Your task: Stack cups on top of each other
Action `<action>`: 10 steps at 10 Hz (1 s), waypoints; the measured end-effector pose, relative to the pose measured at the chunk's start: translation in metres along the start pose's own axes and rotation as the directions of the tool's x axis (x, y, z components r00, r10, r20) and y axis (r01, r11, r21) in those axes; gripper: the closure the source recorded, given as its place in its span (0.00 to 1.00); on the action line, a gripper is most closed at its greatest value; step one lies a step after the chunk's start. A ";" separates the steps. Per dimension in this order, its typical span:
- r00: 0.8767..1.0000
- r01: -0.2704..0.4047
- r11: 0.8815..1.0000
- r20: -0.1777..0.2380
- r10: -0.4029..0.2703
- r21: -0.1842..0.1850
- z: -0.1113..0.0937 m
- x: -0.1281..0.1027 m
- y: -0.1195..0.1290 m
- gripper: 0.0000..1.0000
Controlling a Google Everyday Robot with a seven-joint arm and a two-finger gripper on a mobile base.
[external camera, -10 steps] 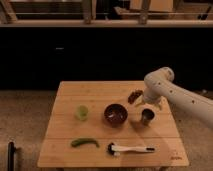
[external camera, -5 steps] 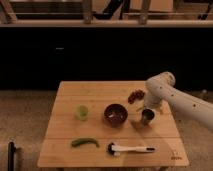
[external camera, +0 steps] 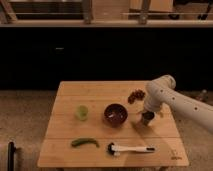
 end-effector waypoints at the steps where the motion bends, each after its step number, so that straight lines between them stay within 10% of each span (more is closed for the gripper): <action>1: 1.000 0.005 1.000 0.001 -0.005 0.002 -0.001 -0.003 0.001 0.20; 7: 0.999 0.033 0.999 -0.002 -0.033 0.017 -0.004 -0.007 -0.004 0.21; 10: 0.999 0.037 0.999 -0.010 -0.037 0.017 -0.005 -0.009 -0.008 0.47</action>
